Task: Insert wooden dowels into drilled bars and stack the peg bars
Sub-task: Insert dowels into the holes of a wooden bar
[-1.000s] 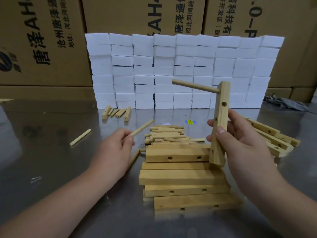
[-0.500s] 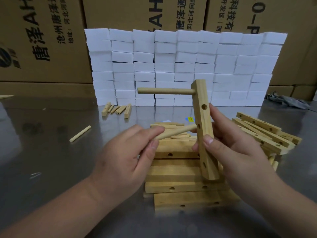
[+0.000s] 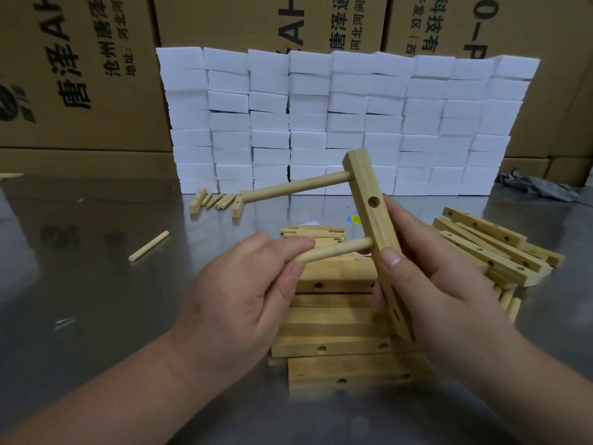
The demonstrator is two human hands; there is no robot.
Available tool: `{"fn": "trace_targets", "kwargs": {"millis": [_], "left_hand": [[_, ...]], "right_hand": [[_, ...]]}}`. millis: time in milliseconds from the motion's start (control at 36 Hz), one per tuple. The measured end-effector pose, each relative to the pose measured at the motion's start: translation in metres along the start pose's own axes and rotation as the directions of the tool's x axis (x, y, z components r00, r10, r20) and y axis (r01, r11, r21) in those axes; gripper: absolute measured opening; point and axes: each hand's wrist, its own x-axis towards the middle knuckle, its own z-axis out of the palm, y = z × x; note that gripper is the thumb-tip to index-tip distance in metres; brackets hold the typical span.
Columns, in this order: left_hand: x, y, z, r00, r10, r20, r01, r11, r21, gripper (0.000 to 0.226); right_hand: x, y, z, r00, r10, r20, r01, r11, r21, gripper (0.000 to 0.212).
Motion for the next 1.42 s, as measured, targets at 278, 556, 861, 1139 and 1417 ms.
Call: {"fn": "trace_targets", "kwargs": {"millis": [278,556,861,1139,1417], "left_hand": [[-0.002,0.005,0.002,0.996,-0.093,0.012,0.094,0.994,-0.057,0.021],[-0.002,0.007,0.0,0.994,-0.092,0.066,0.093,0.995,-0.019,0.026],[-0.001,0.01,-0.003,0.919,-0.358,0.165,0.394,0.848,-0.355,0.014],[0.004,-0.007,-0.006,0.931,-0.358,0.065,0.355,0.853,-0.383,0.039],[-0.004,-0.07,0.003,0.598,-0.766,0.236,0.641,0.633,0.434,0.017]], "right_hand": [[0.0,0.002,0.001,0.999,-0.035,0.034,0.031,0.995,0.096,0.049],[-0.003,0.001,0.001,0.996,-0.086,0.029,0.081,0.983,0.162,0.045],[-0.007,0.004,0.004,0.985,-0.172,0.007,0.17,0.98,0.104,0.046],[-0.003,0.006,0.013,0.987,-0.127,-0.1,0.125,0.992,-0.02,0.051],[0.009,0.014,-0.01,0.912,0.131,-0.389,-0.117,0.991,0.059,0.052]]}}
